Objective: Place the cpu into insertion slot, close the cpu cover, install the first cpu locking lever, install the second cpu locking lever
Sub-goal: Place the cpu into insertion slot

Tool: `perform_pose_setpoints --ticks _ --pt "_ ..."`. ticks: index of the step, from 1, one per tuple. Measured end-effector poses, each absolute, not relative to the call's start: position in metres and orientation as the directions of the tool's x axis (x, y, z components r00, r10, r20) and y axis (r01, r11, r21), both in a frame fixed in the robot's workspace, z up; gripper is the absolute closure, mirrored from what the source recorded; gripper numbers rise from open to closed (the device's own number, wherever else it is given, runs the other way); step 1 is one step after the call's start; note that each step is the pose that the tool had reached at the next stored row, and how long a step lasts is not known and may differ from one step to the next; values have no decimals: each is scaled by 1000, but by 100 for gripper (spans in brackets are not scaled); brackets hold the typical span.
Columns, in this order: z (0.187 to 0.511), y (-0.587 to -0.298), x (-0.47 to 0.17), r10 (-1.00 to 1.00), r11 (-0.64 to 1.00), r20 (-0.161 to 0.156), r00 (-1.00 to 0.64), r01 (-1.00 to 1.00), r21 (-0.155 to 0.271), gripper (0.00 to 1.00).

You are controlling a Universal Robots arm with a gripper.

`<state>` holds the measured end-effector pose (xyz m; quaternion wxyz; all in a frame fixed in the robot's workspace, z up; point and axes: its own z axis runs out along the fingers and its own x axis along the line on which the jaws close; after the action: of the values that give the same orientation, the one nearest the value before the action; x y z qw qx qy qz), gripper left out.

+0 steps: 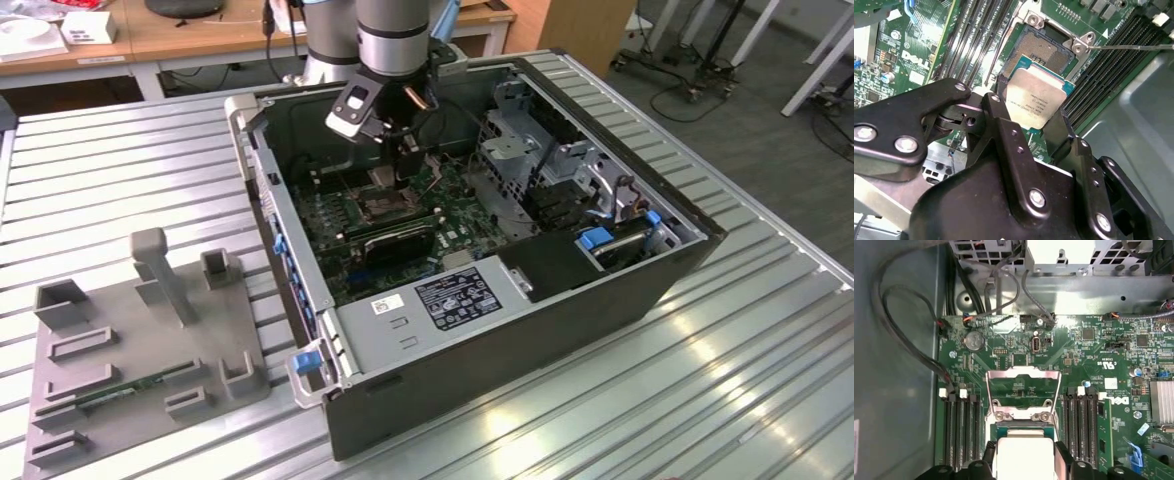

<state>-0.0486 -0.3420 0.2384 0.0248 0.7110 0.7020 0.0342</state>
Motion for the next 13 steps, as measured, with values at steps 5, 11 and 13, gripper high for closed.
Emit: perform_pose_setpoints --ticks 5,11,13 --pt "232 -342 -52 1000 -2 14 1 997 83 46" --pt "224 -342 -55 1000 11 14 -12 996 83 46" --pt "224 -342 -55 1000 11 14 -12 996 83 46"
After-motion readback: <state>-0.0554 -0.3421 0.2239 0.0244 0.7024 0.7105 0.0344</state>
